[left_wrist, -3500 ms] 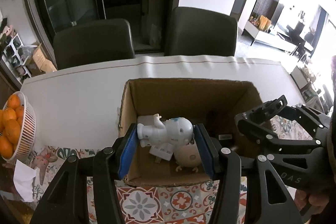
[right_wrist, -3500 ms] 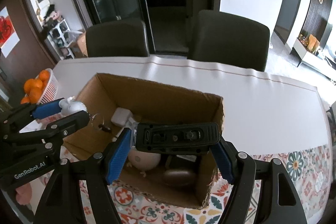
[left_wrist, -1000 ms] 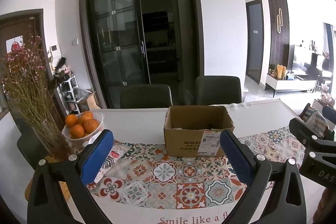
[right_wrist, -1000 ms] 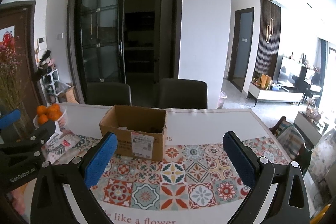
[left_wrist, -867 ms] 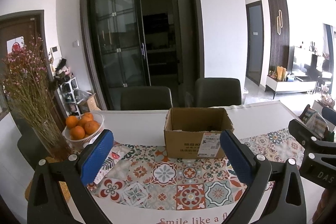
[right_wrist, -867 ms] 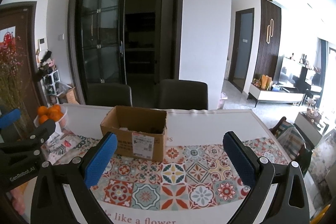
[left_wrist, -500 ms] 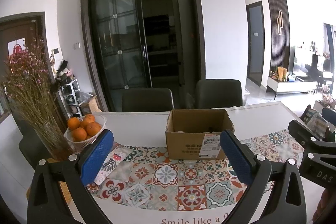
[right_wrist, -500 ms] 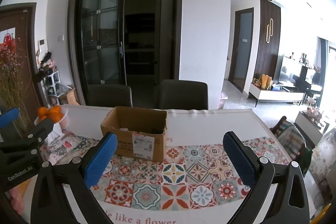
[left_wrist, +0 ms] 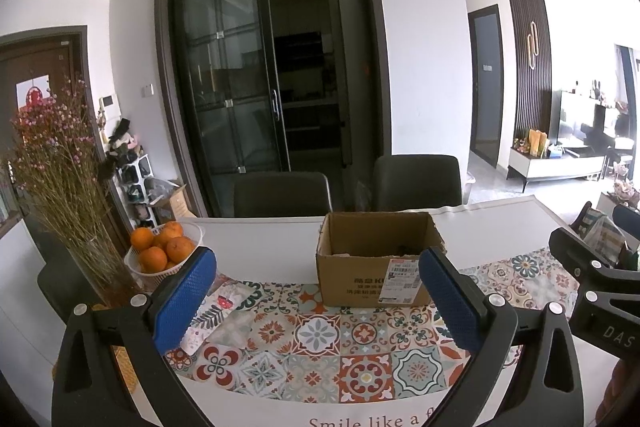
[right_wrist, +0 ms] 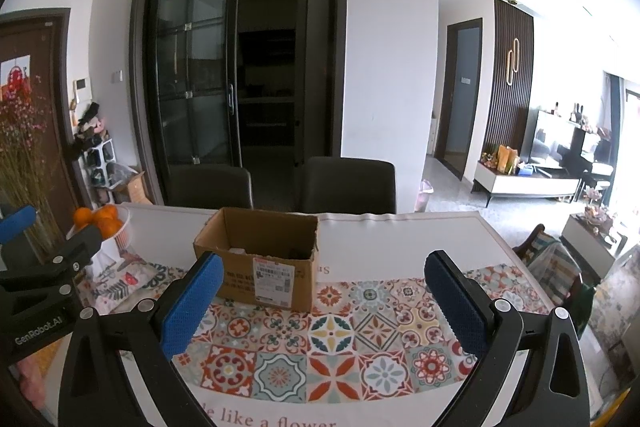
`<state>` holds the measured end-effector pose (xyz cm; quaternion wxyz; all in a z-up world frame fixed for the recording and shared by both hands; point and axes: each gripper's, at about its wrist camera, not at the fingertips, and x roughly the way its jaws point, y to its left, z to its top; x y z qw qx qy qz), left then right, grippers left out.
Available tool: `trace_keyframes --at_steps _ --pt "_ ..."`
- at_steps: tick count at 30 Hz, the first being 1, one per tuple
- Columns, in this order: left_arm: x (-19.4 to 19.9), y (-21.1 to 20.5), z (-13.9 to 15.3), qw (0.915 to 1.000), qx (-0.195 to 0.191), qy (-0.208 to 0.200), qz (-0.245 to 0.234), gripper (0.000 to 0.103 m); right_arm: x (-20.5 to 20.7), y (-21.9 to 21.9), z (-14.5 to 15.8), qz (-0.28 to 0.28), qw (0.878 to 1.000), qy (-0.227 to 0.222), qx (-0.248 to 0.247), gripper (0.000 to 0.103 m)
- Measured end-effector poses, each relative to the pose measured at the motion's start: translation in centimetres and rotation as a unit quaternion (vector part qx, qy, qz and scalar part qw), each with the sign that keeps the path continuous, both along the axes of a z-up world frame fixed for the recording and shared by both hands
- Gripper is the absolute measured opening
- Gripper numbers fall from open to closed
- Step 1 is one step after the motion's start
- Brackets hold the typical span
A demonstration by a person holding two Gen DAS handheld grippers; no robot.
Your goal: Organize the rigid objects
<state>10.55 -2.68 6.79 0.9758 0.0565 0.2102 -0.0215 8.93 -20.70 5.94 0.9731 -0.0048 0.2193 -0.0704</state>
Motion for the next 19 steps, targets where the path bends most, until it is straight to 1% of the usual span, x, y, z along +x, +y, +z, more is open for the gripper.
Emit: trace_keyframes --at_steps 19 --pt "-0.07 0.22 0.06 1.0 -0.004 0.003 -0.001 0.103 0.0 0.07 0.11 0.002 1.0 0.001 0.0 0.101"
